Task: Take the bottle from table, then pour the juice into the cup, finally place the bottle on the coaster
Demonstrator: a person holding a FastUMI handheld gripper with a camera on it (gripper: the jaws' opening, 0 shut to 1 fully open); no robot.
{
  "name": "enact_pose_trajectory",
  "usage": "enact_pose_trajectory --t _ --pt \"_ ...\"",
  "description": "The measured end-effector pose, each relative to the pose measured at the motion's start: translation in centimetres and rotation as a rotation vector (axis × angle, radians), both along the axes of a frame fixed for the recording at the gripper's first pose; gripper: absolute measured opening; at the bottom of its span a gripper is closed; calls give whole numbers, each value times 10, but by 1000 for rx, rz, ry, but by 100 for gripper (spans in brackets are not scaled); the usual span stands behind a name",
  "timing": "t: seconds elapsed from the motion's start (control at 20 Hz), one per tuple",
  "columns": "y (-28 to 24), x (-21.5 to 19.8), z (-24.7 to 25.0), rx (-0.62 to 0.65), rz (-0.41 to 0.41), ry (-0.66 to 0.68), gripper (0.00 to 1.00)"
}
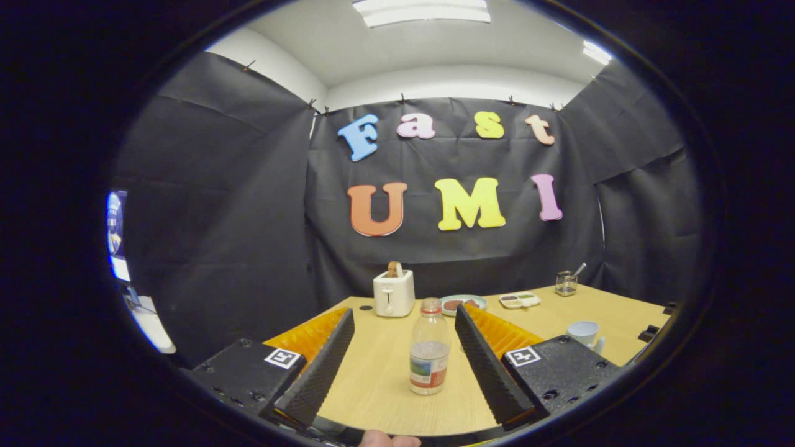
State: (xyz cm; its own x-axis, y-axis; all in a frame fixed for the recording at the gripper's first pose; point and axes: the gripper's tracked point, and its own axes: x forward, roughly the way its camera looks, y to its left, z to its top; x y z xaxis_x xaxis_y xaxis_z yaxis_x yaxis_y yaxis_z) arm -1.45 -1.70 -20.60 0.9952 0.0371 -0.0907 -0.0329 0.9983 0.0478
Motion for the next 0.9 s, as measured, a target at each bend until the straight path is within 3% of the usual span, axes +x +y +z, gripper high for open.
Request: enact_pose_trajectory --t 0.45,0.9 --pt "-18 51 -116 -99 -103 127 100" --pt "-20 86 -160 -138 -120 258 100"
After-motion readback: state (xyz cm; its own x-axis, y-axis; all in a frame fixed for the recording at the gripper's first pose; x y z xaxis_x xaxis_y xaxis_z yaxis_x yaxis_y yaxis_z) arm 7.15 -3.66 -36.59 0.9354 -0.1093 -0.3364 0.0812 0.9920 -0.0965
